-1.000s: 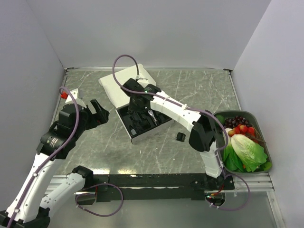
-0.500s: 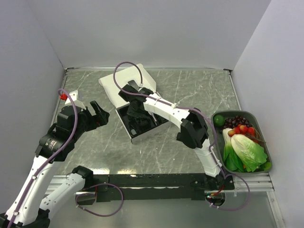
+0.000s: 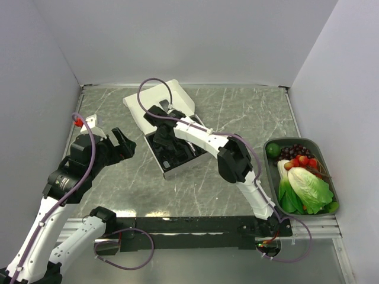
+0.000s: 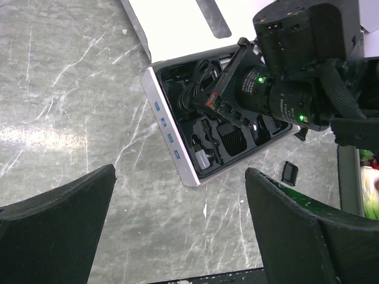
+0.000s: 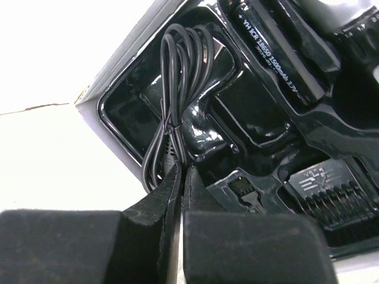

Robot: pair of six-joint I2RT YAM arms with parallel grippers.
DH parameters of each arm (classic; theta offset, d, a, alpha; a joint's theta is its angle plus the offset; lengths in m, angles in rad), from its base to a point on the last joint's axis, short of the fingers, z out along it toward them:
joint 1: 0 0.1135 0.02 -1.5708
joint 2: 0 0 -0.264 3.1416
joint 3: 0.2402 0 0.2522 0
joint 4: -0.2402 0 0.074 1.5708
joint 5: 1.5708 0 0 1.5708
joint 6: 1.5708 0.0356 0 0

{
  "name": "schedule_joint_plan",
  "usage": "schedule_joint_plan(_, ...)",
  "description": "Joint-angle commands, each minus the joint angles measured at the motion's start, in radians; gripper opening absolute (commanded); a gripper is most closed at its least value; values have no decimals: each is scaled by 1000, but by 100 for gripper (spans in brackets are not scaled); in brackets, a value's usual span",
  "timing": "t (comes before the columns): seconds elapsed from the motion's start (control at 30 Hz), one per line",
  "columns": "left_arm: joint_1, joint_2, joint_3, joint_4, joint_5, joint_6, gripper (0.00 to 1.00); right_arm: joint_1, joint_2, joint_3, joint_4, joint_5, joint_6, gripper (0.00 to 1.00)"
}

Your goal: Sort the hair-cutting tools

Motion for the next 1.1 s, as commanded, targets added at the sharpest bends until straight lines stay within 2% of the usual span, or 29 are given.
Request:
schedule_joint_plan(0.0, 0, -6, -1, 6, 14, 14, 97, -7, 10, 37, 14, 6, -2, 0)
schedule_joint_plan(0.2, 0, 0, -1, 11, 8, 24, 97, -21, 21, 37, 40, -12, -29, 0)
schedule_joint_plan(0.23, 0, 1, -1, 11, 8, 25, 96, -24, 22, 35, 46, -24, -37, 4)
schedule_joint_plan(0.27, -2, 0, -3, 12, 6, 25, 97, -26, 22, 30, 49, -26, -41, 12)
schedule_joint_plan(0.3, -2, 0, -3, 14, 5, 27, 97, -26, 22, 29, 56, -27, -45, 27)
schedule_joint_plan(0.37, -2, 1, -4, 17, 3, 28, 97, -26, 21, 27, 63, -33, -54, 36)
schedule_joint_plan(0.4, -2, 2, -7, 17, 3, 30, 97, -26, 19, 27, 66, -35, -55, 38)
schedule_joint_plan(0.67, -2, 6, -6, 20, -5, 34, 97, -26, -33, 37, 92, -9, -117, 41)
schedule_joint_plan(0.8, -2, 14, 5, 19, -3, 37, 97, -32, -155, -8, 124, 28, -205, 41)
schedule_joint_plan(0.9, -2, 26, 2, 32, 12, 42, 97, -50, -283, -100, 168, 36, -317, 42)
schedule_joint_plan(0.97, 0, 29, -15, 51, 31, 60, 97, -67, -352, -204, 188, 26, -373, 43)
schedule_joint_plan(1.07, -2, 38, -41, 95, 66, 82, 97, -124, -546, -395, 222, -24, -483, 43)
